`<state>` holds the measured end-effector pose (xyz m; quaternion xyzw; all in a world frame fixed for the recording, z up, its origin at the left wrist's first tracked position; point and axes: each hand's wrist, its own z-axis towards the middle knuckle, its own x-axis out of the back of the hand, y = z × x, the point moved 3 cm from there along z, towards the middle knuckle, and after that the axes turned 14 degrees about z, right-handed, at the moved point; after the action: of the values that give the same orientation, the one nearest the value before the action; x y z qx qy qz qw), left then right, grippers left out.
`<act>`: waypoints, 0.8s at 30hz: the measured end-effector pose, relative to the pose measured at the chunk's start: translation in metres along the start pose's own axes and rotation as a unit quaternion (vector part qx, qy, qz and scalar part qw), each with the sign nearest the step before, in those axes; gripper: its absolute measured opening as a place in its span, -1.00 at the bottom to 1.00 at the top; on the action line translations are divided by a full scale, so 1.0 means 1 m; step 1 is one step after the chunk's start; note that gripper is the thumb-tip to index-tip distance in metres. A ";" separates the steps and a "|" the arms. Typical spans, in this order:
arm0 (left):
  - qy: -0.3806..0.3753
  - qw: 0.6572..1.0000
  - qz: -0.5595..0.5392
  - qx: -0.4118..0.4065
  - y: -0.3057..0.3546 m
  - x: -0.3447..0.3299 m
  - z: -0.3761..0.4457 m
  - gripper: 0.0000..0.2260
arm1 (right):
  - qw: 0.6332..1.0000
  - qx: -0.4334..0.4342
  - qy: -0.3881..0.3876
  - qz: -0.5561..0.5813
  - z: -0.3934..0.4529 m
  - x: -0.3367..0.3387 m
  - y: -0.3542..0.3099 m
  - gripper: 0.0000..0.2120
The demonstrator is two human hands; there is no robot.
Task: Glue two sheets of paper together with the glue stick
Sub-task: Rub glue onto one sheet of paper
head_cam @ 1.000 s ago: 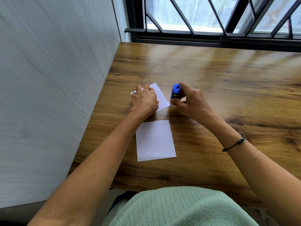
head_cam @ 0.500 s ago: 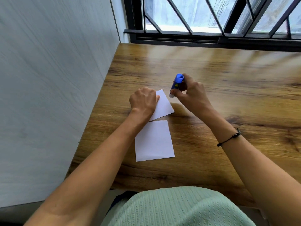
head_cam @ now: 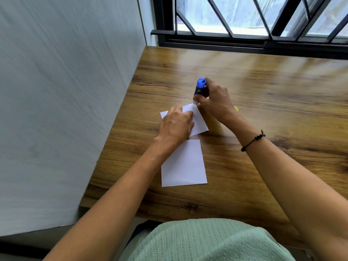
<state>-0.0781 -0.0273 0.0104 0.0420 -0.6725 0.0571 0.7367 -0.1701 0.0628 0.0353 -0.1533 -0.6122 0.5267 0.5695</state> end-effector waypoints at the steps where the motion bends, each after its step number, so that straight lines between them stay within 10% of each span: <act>1: -0.005 1.000 -0.006 0.002 0.000 0.000 0.000 -0.72 | 1.000 0.000 -0.004 -0.005 0.001 -0.001 0.000 -0.69; 24: -0.014 1.000 -0.014 0.009 0.000 0.001 0.001 -0.72 | 0.998 0.004 -0.048 -0.027 -0.016 0.004 0.001 -0.74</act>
<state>-0.0790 -0.0271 0.0114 0.0592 -0.6815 0.0522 0.7275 -0.1578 0.0736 0.0331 -0.1091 -0.6404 0.5208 0.5538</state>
